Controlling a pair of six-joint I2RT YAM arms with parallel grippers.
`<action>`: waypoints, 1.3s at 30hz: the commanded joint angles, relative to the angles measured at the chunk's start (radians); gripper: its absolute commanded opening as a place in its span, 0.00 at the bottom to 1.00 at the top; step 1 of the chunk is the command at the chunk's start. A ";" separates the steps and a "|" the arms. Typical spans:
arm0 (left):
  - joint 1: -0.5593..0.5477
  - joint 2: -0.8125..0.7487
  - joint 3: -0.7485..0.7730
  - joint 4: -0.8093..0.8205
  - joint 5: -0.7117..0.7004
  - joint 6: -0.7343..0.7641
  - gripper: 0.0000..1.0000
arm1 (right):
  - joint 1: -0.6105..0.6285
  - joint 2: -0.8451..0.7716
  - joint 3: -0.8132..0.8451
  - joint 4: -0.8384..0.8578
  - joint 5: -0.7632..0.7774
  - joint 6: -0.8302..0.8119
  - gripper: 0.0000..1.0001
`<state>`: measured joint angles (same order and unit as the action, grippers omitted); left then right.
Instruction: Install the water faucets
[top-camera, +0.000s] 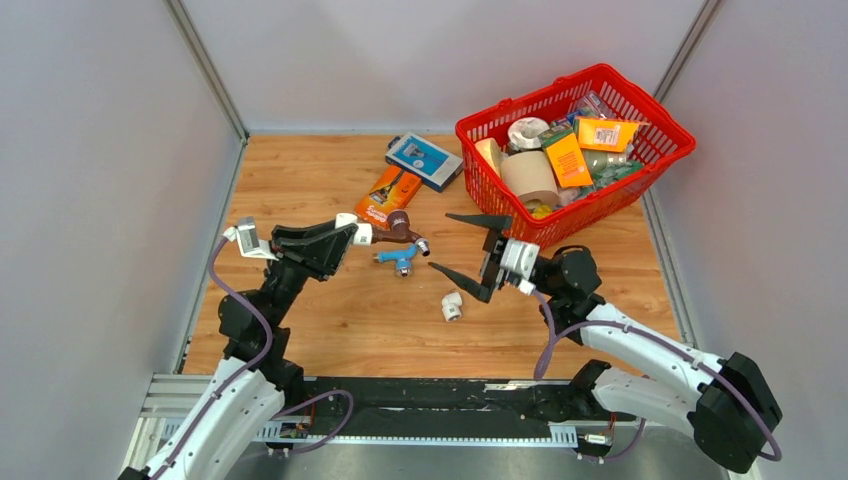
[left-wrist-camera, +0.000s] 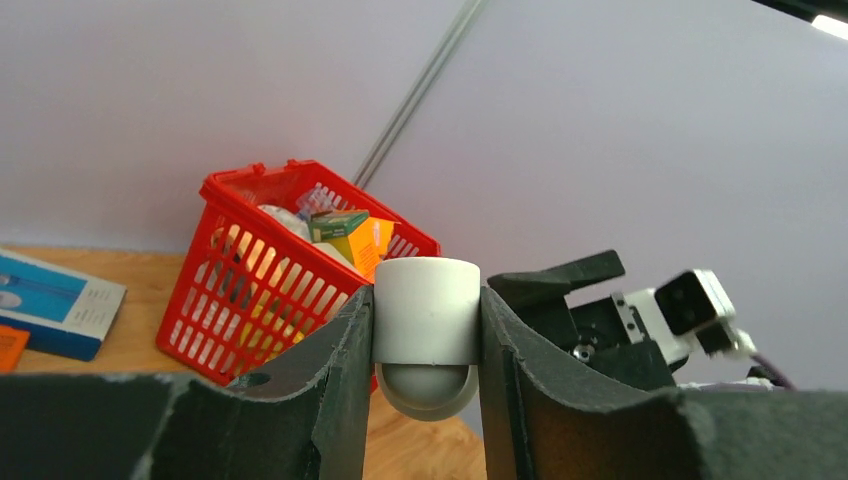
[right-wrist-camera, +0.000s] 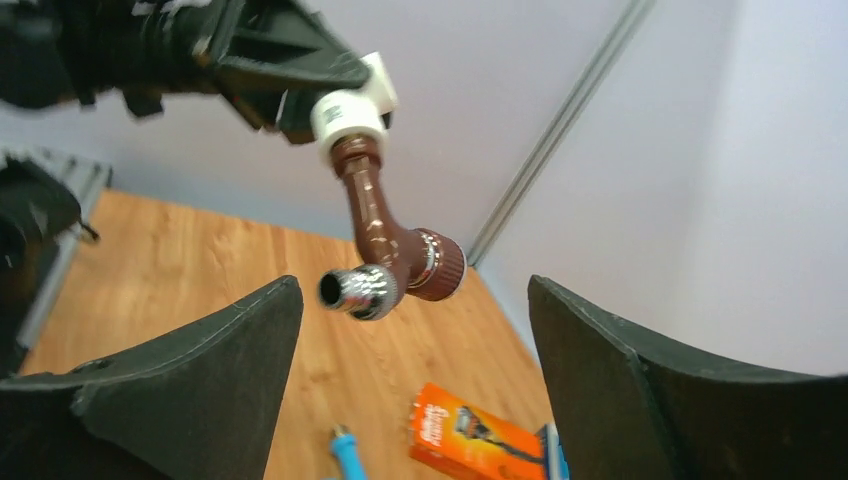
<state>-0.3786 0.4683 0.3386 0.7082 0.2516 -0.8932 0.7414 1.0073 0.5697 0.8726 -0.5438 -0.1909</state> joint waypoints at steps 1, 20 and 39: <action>0.000 0.001 0.074 -0.038 0.018 -0.070 0.00 | 0.033 -0.026 -0.042 -0.042 -0.148 -0.522 0.90; -0.002 0.070 0.112 0.148 0.173 -0.147 0.00 | 0.096 0.229 0.077 0.256 -0.159 -0.274 0.85; -0.002 0.159 0.019 0.476 0.221 0.231 0.00 | 0.073 0.373 0.220 0.393 0.017 0.851 0.04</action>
<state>-0.3782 0.6163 0.3840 1.0649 0.4271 -0.9020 0.8291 1.3643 0.7292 1.1587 -0.6357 0.2390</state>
